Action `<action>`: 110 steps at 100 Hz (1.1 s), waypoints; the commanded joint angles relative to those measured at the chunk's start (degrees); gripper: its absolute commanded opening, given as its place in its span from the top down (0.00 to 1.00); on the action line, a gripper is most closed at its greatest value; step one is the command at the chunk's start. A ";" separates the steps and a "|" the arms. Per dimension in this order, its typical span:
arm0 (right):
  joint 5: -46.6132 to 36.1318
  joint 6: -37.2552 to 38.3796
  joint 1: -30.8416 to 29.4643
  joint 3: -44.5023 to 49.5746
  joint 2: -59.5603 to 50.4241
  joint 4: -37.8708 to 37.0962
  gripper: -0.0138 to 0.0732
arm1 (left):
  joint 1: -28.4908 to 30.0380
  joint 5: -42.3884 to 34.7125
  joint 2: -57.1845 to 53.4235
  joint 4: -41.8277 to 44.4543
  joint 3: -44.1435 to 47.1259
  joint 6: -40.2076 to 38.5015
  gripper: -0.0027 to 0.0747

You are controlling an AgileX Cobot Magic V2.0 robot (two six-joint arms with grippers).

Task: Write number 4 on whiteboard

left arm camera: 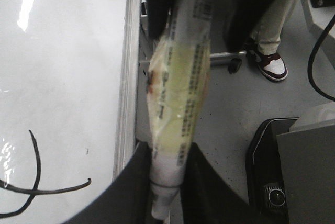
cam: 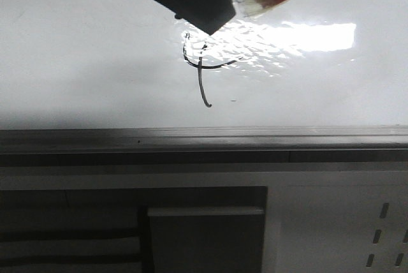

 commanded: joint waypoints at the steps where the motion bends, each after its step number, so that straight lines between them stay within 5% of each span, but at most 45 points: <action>1: -0.69 4.26 0.08 -3.03 -3.29 -3.67 0.52 | 1.09 -1.52 -1.69 -0.03 -1.99 -2.83 0.99; 39: 1.44 12.42 0.08 -3.02 -12.62 -5.45 0.52 | 19.22 4.14 -6.50 11.79 1.49 -35.71 0.99; 68: 1.44 12.42 0.08 1.18 -12.75 -7.26 0.52 | 33.92 -15.42 -19.36 3.65 19.40 -37.64 0.99; 86: 1.44 12.42 0.08 2.66 -12.75 -8.38 0.52 | 34.56 -29.73 -19.98 1.63 27.43 -37.64 0.99; 110: 1.44 12.42 0.08 2.70 -12.75 -9.01 0.52 | 34.56 -35.97 -17.71 -1.52 28.27 -37.64 0.99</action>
